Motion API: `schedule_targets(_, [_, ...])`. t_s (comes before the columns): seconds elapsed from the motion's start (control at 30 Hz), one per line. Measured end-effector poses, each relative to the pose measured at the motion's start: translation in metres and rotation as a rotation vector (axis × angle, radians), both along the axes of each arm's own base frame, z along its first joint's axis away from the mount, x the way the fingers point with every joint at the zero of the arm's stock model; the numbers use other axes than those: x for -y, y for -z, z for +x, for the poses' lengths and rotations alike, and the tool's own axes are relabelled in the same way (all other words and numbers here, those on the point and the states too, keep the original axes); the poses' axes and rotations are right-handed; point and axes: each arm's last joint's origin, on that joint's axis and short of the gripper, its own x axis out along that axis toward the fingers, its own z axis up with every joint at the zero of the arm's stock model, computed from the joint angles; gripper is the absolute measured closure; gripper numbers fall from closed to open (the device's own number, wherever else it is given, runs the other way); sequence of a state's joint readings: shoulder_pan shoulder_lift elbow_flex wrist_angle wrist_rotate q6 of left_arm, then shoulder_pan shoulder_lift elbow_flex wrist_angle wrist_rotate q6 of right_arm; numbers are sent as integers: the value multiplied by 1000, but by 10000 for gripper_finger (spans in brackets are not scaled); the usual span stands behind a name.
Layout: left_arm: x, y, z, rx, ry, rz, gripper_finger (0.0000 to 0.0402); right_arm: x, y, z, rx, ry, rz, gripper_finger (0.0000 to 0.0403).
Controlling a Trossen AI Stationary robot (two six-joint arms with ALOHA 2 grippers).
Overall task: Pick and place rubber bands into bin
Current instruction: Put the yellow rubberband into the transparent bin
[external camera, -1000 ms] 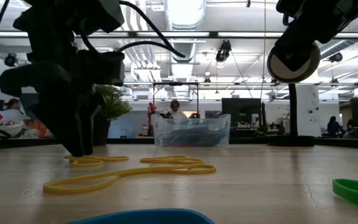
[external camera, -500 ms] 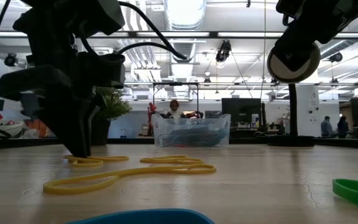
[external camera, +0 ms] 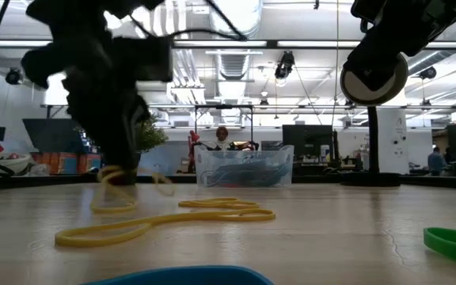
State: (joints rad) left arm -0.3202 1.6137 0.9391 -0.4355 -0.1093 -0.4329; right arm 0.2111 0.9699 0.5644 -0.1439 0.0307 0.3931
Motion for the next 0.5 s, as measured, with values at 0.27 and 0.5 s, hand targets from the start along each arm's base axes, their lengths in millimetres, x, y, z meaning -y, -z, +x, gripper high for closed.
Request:
schedule_targets(0.27, [-3,-41,3,160,-22,88,401,0,0,0,1,0,0,344])
schedule_targets(0.5, [-6,-79,5,293,-37,219,402,0,0,0,5,2,0,344])
